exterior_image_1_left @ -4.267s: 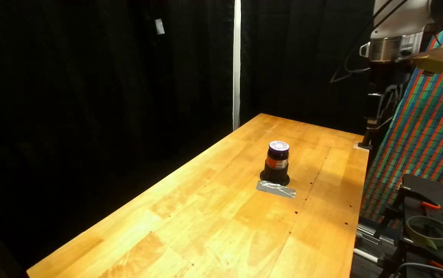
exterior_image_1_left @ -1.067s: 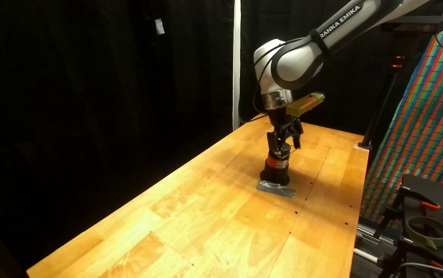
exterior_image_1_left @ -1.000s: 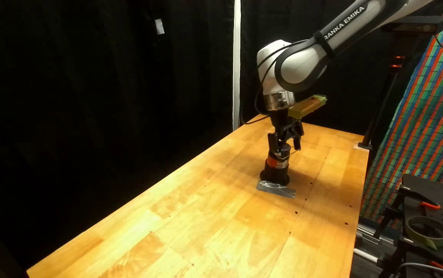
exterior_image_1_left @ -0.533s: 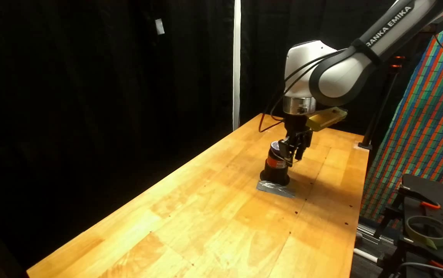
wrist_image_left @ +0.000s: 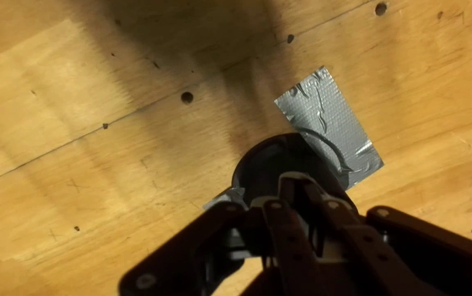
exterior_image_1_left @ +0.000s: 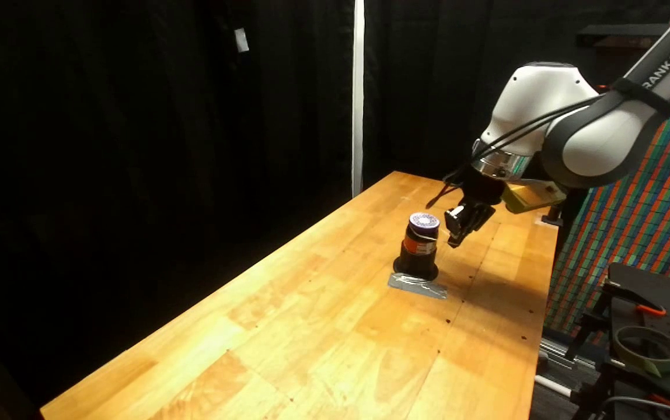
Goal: Place the band on the brown coffee cup
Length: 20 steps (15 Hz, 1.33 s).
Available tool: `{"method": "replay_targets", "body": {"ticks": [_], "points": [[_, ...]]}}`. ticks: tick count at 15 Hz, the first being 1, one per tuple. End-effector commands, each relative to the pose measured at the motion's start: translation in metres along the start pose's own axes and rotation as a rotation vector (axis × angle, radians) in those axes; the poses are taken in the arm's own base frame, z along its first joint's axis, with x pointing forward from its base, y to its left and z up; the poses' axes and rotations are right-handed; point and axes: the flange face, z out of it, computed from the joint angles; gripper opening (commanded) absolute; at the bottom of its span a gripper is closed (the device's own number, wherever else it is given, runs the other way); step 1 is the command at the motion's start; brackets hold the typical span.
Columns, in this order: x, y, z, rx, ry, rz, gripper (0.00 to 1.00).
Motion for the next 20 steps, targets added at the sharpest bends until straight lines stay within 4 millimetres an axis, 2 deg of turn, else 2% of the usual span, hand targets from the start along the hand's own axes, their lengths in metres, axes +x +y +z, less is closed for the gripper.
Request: {"method": "replay_targets", "body": {"ticks": [1,4,5,8,13,15,16,17,18,20], "points": [[-0.041,0.010,-0.017,0.087,0.149,0.017,0.14],[-0.051,0.028,-0.026,0.169,0.286,-0.010,0.13],[-0.028,0.018,-0.017,0.178,0.334,-0.010,0.13],[-0.035,0.016,-0.015,0.212,0.439,-0.031,0.11],[-0.065,-0.015,-0.001,0.301,0.479,-0.069,0.12],[-0.070,-0.023,-0.004,0.310,0.480,-0.080,0.15],[-0.068,-0.026,-0.008,0.278,0.439,-0.099,0.37],[-0.068,-0.030,-0.010,0.258,0.405,-0.110,0.41],[-0.071,-0.027,-0.003,0.192,0.326,-0.122,0.47],[-0.070,-0.019,-0.004,0.124,0.237,-0.129,0.63]]}}
